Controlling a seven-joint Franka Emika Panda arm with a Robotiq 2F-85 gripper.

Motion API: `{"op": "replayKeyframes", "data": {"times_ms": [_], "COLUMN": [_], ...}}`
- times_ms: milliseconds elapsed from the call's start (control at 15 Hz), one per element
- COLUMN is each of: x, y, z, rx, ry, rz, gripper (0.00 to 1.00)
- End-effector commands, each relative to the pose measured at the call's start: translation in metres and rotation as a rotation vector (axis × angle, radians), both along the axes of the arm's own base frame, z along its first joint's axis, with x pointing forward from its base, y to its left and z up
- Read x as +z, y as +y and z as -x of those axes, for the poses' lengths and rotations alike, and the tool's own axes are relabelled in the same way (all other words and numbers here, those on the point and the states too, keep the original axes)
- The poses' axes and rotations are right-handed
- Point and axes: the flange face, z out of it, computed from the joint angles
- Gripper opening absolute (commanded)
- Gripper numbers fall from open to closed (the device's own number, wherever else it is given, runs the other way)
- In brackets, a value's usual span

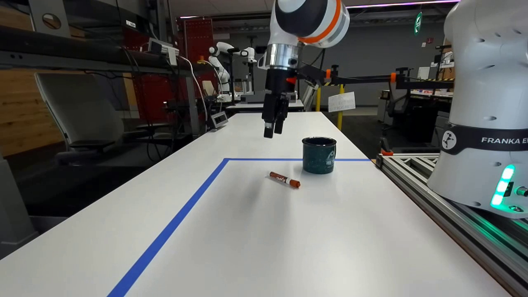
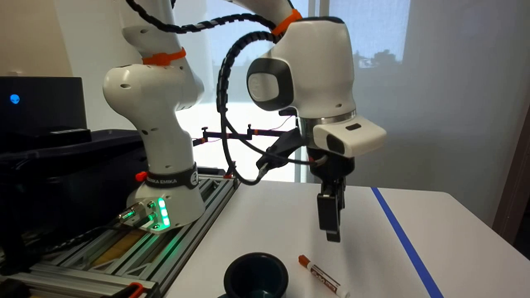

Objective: Take the marker out of the cup

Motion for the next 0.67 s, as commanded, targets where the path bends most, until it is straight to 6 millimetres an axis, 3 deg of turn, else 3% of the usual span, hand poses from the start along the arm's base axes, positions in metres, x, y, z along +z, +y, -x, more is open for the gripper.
{"op": "replayKeyframes", "data": {"times_ms": [0,67,133,200,333,400,600], "x": [0.05,0.054,0.062,0.076,0.093,0.093,0.114], "y": [-0.005,0.001,0.0,-0.005,0.0,0.008,0.012], "z": [0.007,0.026,0.03,0.02,0.027,0.041,0.038], "rx": [0.028,0.032,0.044,0.053,0.08,0.095,0.1], "ry": [0.009,0.029,0.055,0.083,0.108,0.108,0.119], "rz": [0.029,0.065,0.093,0.123,0.153,0.146,0.127], "gripper": [1.0,1.0,1.0,1.0,1.0,1.0,1.0]}}
